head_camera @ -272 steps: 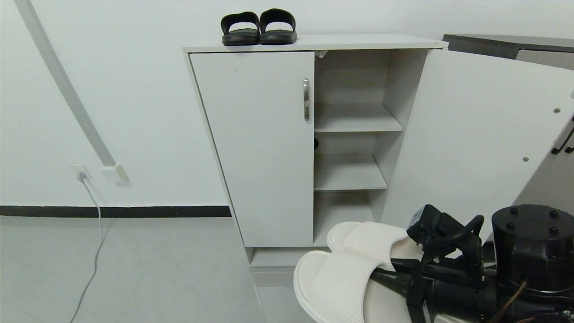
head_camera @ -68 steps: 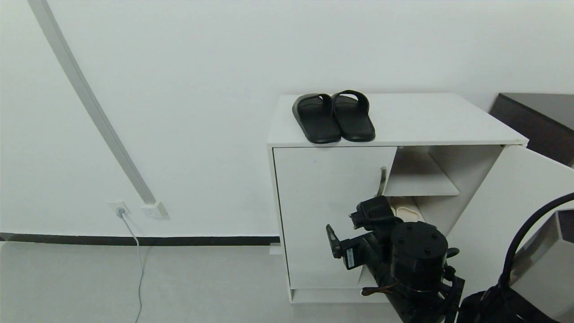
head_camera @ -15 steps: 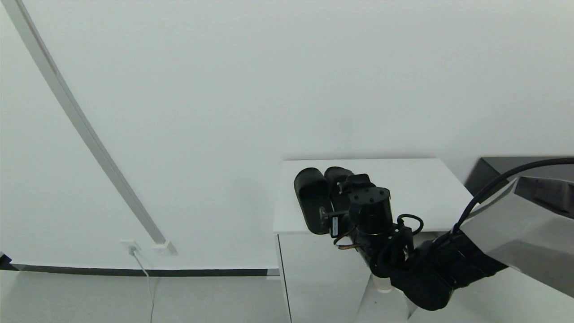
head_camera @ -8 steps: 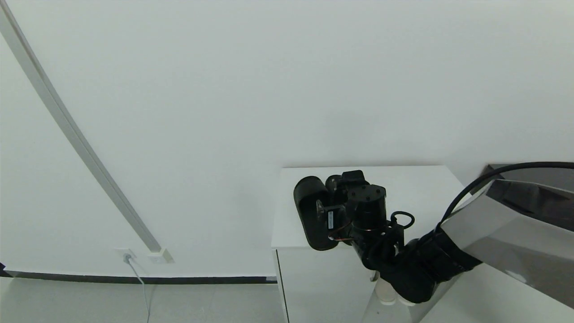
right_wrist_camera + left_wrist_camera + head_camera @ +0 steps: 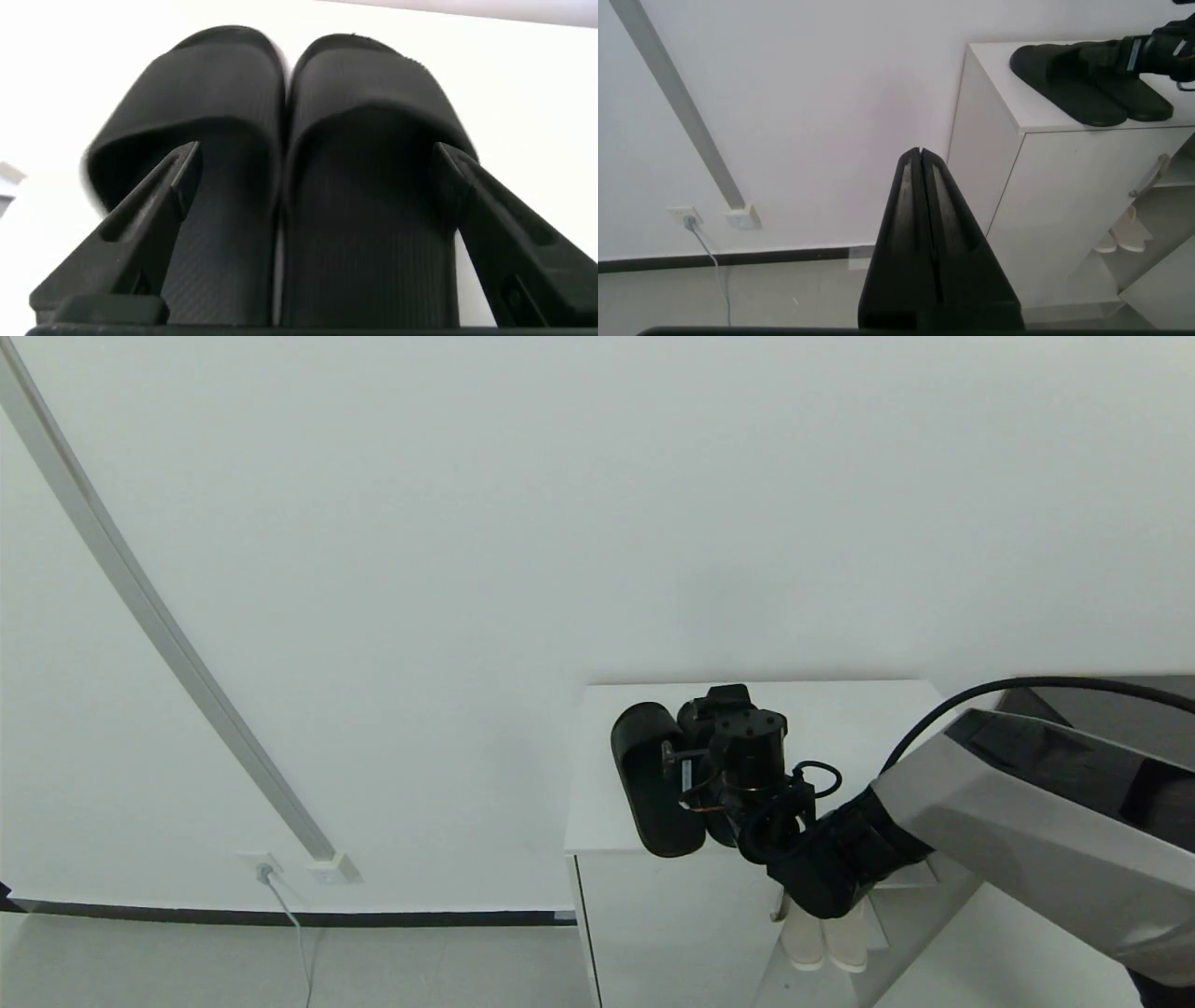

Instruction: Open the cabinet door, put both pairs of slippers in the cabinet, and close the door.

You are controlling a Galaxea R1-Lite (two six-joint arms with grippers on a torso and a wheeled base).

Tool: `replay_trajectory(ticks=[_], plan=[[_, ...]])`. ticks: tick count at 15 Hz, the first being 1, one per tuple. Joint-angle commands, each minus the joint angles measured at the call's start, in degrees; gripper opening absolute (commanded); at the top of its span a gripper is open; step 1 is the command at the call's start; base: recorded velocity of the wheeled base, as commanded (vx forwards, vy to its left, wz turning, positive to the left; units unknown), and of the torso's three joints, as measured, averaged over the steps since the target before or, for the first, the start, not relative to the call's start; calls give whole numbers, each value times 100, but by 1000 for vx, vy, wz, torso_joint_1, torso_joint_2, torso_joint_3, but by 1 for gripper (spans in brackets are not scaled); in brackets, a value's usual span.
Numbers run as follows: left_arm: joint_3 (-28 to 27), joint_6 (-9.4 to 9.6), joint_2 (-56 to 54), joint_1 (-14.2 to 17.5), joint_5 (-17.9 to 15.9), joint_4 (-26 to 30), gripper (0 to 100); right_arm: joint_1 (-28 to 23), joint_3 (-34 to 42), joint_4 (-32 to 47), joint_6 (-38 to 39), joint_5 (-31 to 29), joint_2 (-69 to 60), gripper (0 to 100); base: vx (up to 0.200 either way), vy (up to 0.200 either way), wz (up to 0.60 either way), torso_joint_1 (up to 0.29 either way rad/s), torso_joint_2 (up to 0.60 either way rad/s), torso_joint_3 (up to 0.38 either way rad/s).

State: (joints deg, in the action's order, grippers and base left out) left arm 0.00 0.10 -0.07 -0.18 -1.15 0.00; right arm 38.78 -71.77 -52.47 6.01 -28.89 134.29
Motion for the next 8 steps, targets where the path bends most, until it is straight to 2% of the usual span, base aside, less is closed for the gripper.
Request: replay_trajectory(ticks=[1,8], plan=[[0,-1,7,1,0,0,0,-46,-259,17,-3,173,352,100,0,0,0,0,0,0],[0,-1,7,1,0,0,0,-195,-1103,219,-3,209,844,100,0,0,0,0,0,0]])
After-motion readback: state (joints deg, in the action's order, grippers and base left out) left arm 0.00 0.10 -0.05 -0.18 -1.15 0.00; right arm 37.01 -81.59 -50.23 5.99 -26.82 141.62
